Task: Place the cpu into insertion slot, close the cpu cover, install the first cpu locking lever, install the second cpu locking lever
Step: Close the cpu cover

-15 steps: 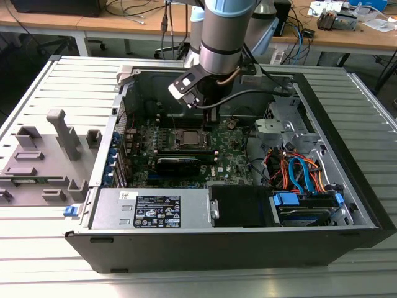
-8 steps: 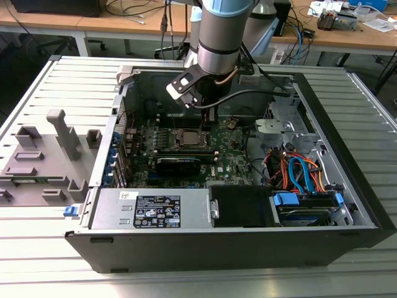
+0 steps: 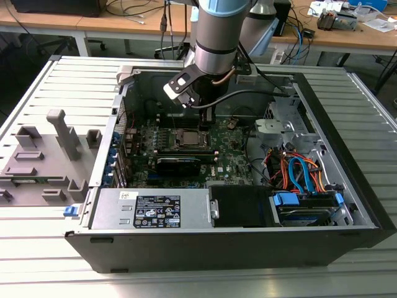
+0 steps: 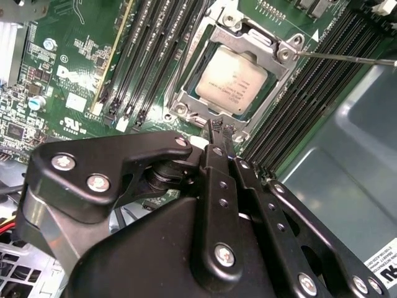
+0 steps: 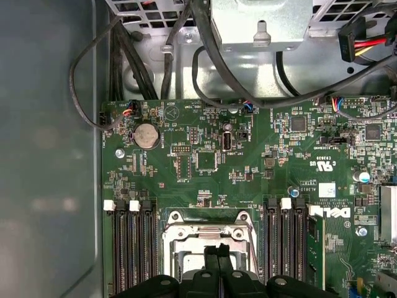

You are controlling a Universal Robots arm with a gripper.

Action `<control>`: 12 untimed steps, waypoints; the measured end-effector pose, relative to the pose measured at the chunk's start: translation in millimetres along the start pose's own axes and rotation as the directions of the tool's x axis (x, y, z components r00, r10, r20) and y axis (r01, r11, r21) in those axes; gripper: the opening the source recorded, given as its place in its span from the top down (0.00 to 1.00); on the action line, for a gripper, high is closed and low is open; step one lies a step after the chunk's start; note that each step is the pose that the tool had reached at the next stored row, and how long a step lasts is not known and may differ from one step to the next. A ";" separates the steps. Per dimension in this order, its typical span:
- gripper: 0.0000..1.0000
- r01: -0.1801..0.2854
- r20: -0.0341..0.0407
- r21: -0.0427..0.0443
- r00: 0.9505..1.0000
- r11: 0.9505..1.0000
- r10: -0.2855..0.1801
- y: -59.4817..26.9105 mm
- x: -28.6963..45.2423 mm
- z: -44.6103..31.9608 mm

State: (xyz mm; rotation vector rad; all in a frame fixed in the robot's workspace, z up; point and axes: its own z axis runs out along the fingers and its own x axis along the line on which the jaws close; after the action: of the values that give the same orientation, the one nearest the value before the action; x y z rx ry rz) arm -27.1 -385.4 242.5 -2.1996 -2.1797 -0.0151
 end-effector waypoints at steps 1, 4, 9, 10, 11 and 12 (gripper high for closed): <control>0.89 0.000 0.000 0.000 1.000 1.000 0.000 -0.8 0.0 0.0; 0.89 0.000 0.000 0.000 1.000 1.000 0.000 -3.5 0.0 0.1; 0.89 0.000 0.000 0.000 1.000 1.000 0.000 -7.1 -0.1 0.2; 0.89 0.000 0.000 0.000 1.000 1.000 0.000 -7.5 -0.1 0.2; 0.89 0.000 0.000 0.000 1.000 1.000 0.000 -8.1 -0.1 0.2; 0.89 0.000 0.000 0.000 1.000 1.000 0.000 -8.6 -0.1 0.2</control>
State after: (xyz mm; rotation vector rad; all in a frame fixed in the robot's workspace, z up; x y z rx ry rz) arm -35.7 -385.4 242.5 -2.1996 -2.1797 -0.0152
